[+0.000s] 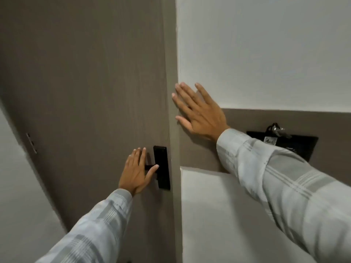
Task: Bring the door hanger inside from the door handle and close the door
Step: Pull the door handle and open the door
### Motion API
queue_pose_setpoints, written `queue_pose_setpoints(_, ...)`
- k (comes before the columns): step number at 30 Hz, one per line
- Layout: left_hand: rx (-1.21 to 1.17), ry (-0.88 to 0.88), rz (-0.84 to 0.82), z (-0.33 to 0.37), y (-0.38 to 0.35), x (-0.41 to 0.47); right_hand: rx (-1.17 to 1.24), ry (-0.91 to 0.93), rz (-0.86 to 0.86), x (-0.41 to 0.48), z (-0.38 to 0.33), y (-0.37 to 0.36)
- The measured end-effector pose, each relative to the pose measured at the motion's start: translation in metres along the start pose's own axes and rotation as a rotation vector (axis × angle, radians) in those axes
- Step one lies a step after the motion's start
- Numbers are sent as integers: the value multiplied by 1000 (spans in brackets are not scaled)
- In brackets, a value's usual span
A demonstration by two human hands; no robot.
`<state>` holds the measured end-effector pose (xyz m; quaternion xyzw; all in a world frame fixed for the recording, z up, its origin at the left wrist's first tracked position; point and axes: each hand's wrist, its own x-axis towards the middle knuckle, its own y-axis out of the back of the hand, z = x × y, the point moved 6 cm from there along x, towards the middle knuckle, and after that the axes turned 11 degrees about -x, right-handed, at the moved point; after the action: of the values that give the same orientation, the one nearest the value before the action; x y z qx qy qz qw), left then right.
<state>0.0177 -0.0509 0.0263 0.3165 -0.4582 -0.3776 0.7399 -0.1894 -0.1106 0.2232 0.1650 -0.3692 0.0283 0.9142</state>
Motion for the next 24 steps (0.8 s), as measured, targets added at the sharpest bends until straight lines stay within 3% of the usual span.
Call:
queue_pose_setpoints(4,4,55,-101,-15,-27,-6,-120,41,57,6,-3,-4)
queue_pose_setpoints(12,-95,105,141,-10,-32,-3,-130,50,97,4,-11,-9)
queue_pose_setpoints(18,-257,294,150,-14,-42,-10,-117,50,108,4,-10,-9)
queue_pose_setpoints(24,-244,367,174,-13,-46,-10,-103,48,119,5,-10,-10)
